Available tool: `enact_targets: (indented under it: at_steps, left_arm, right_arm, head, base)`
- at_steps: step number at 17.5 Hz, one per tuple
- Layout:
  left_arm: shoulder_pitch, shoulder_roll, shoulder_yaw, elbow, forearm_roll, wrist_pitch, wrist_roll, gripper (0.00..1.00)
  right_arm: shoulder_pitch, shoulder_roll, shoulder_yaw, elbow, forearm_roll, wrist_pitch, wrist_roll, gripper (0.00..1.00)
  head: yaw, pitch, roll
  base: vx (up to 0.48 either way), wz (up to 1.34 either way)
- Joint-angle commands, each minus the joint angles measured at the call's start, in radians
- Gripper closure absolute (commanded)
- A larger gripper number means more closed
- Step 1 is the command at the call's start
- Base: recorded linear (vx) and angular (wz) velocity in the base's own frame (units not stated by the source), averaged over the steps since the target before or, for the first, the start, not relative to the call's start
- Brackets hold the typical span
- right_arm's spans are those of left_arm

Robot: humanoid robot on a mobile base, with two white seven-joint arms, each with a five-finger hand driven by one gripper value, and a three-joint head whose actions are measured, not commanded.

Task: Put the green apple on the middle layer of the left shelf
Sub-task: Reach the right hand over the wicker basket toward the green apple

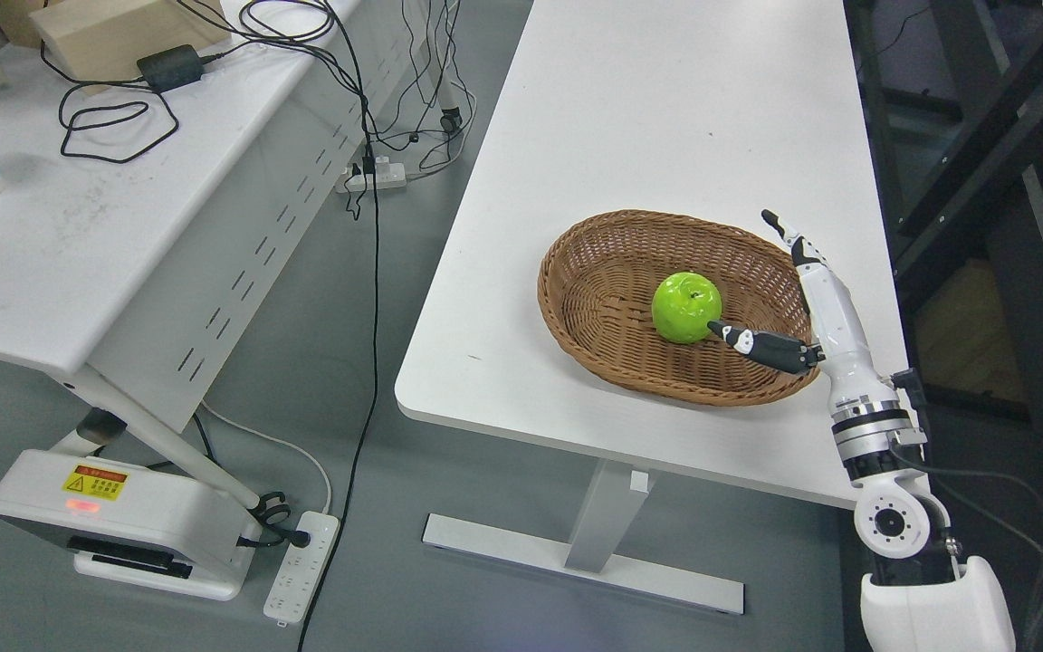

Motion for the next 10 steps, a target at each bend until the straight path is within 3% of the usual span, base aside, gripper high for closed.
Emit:
enact_targets:
  at_steps: [1, 10]
  left_arm:
    - [0.000, 0.017, 0.000, 0.000, 0.000, 0.000, 0.000, 0.00]
    - [0.000, 0.017, 0.000, 0.000, 0.000, 0.000, 0.000, 0.00]
  right_arm:
    - [-0.081, -0.002, 0.146, 0.121, 0.033, 0.021, 0.055, 0.01]
    - [-0.112, -0.005, 0.224, 0.177, 0.130, 0.021, 0.134, 0.01]
  head:
    - [0.0000, 0.000, 0.000]
    - [0.0000, 0.000, 0.000]
  base:
    - [0.111, 0.02]
    - [0.062, 0.02]
